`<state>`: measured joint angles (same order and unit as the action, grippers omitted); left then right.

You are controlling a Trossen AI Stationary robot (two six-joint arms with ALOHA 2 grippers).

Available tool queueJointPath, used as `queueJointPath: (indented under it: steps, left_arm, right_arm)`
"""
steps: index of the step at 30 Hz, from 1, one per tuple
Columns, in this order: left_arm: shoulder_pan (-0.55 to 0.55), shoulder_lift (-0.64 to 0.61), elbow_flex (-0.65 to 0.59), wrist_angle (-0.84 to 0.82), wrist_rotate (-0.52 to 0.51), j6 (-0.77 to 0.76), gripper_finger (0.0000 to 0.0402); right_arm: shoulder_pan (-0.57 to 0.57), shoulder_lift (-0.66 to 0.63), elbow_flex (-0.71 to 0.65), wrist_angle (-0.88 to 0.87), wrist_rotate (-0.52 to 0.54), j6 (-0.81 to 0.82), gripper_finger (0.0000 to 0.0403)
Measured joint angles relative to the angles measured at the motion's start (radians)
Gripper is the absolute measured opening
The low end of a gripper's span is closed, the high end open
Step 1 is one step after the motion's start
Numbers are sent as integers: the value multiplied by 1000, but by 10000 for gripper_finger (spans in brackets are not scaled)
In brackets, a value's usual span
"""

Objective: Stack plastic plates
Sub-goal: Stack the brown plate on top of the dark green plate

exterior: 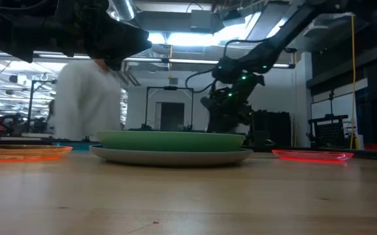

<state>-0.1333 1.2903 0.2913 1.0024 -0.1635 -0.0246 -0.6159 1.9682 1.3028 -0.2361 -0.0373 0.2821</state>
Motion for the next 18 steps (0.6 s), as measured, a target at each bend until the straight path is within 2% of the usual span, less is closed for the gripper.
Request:
queueJointPath:
  steps: [2, 7, 18]
  left_arm:
    - [0, 0, 0, -2, 0, 0, 121]
    - [0, 0, 0, -8, 0, 0, 122]
    - [0, 0, 0, -18, 0, 0, 122]
  right_arm:
    - [0, 36, 55, -62, 3, -4, 154]
    - [0, 113, 128, -93, 6, -5, 154]
    - [0, 157, 131, -116, -8, -13, 154]
